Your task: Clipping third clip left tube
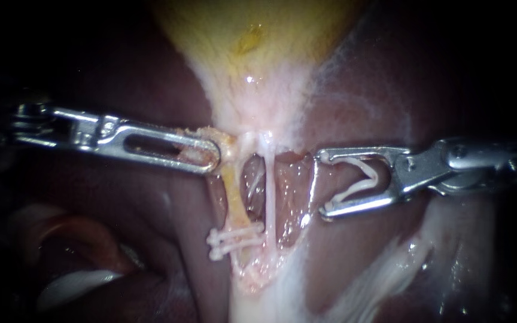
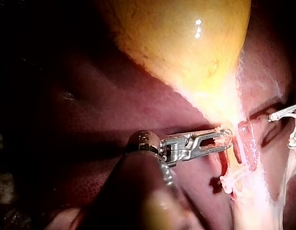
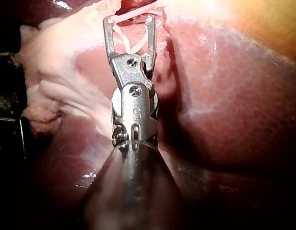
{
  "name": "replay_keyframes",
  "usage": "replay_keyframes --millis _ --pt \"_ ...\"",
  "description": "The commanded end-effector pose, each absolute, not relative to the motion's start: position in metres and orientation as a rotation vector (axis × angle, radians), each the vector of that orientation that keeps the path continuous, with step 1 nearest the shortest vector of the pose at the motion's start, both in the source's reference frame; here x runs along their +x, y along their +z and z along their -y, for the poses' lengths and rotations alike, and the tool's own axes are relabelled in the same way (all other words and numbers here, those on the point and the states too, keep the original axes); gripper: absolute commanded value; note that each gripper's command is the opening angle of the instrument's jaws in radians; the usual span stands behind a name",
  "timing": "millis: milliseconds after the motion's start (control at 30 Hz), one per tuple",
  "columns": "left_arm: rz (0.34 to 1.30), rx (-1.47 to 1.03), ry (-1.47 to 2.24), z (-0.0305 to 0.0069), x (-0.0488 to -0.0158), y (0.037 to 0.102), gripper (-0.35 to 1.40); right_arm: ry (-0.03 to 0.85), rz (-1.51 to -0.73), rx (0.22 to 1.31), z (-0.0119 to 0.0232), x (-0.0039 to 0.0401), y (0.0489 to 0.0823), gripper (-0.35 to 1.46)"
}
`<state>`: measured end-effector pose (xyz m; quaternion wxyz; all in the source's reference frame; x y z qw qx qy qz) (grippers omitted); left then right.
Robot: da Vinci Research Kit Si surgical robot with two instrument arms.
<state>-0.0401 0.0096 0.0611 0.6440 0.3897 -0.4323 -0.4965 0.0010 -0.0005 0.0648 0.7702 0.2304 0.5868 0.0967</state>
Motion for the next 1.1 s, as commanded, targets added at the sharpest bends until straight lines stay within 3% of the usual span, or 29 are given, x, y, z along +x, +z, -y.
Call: replay_keyframes --millis 33,333,1100 --pt "0.985 0.887 -1.131 -0.0096 -0.04 0.0612 -0.35 0.207 -1.274 0.502 0.0006 0.0012 0.065 0.5" --pt "0.985 0.887 -1.131 -0.0096 -0.0401 0.0612 -0.35 0.181 -1.282 0.506 0.0025 0.0045 0.0669 0.5" --pt "0.987 0.878 -1.132 -0.0095 -0.0408 0.0609 -0.35 0.242 -1.274 0.591 0.0046 0.011 0.0704 0.5"
